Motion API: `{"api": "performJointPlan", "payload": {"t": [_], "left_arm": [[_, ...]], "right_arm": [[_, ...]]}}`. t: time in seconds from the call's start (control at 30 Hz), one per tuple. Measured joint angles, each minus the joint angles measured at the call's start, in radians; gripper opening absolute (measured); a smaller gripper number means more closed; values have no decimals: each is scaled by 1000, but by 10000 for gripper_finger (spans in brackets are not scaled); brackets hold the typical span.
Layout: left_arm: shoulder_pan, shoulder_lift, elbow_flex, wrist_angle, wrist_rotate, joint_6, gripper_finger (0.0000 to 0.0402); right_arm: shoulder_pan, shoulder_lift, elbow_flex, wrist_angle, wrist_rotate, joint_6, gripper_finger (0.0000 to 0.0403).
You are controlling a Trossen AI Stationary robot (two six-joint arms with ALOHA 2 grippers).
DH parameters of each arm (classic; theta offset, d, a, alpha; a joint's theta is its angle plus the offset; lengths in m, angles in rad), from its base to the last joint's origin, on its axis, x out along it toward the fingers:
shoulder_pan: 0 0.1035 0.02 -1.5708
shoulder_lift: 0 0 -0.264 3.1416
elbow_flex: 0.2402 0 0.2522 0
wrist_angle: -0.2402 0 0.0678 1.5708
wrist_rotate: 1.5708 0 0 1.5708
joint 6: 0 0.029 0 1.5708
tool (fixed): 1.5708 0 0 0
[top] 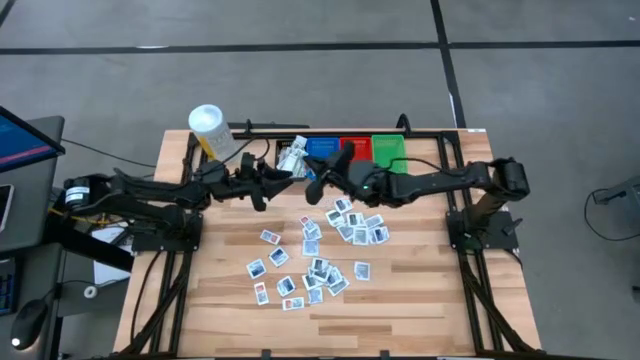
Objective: Pick & Place First Aid Supplies
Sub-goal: Put the orange ointment pack in the blue bin
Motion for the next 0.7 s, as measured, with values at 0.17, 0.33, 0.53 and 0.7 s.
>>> {"api": "performJointPlan", "payload": {"t": [0.17,0.33,0.53,0.7], "left_arm": [[0,11,0,6,-7,-12,197],[-6,12,0,8,-9,-12,197],[-23,16,0,8,-14,-10,197],[-25,16,0,8,-18,78,197]], "right_arm": [[4,60,79,-62,3,0,0],[3,90,114,-67,3,1,0],[11,87,120,-62,0,4,0],[21,85,120,-62,0,32,0]]}}
